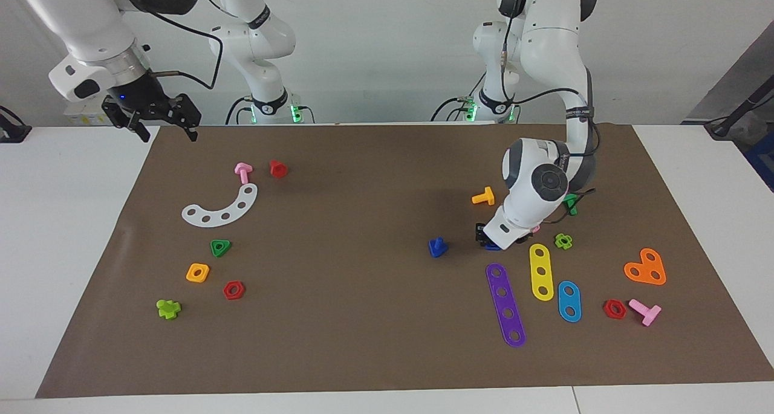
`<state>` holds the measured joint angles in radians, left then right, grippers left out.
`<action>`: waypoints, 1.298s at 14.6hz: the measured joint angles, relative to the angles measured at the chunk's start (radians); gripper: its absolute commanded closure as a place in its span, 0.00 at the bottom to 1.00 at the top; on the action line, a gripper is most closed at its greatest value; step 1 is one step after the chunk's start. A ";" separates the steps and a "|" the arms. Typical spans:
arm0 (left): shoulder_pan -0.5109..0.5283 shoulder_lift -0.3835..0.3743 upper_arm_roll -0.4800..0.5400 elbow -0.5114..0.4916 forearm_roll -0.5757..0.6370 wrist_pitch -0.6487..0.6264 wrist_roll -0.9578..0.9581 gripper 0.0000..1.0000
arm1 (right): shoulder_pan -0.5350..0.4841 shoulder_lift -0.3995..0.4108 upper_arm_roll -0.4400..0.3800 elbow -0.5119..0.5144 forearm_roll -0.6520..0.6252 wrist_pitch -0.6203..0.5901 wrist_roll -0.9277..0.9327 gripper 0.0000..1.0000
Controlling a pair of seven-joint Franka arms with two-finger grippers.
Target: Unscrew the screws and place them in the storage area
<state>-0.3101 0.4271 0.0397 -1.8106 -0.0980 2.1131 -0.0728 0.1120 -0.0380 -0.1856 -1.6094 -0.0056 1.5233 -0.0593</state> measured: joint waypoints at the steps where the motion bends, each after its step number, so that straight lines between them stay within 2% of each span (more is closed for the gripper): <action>1: 0.000 -0.006 0.001 0.001 0.000 0.000 0.000 0.00 | 0.001 0.000 0.000 -0.001 0.000 0.000 0.000 0.00; 3: 0.002 -0.017 0.005 0.017 0.000 -0.003 0.000 0.00 | 0.007 -0.004 0.004 -0.014 0.001 0.009 0.000 0.00; 5: 0.010 -0.032 0.014 0.069 0.000 -0.037 0.000 0.00 | 0.042 -0.008 0.005 -0.033 0.005 0.073 0.005 0.00; 7: 0.032 -0.059 0.021 0.145 0.000 -0.125 0.000 0.00 | 0.120 -0.008 0.008 -0.056 0.006 0.133 0.080 0.00; 9: 0.076 -0.105 0.030 0.201 0.000 -0.229 0.000 0.00 | 0.216 -0.003 0.012 -0.112 0.013 0.262 0.163 0.00; 11: 0.138 -0.165 0.033 0.223 0.005 -0.311 0.023 0.00 | 0.326 0.039 0.017 -0.152 0.048 0.382 0.290 0.00; 14: 0.210 -0.243 0.035 0.222 0.053 -0.409 0.123 0.00 | 0.481 0.196 0.022 -0.114 0.097 0.558 0.503 0.00; 16: 0.241 -0.281 0.036 0.220 0.068 -0.447 0.155 0.00 | 0.555 0.352 0.025 -0.014 0.125 0.636 0.617 0.00; 19: 0.267 -0.348 0.037 0.204 0.071 -0.482 0.167 0.00 | 0.626 0.579 0.032 0.176 0.141 0.675 0.695 0.00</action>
<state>-0.0430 0.0790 0.0767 -1.6071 -0.0268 1.6313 0.0939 0.7380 0.5408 -0.1534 -1.4334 0.1357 2.1980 0.6356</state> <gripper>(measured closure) 0.000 0.000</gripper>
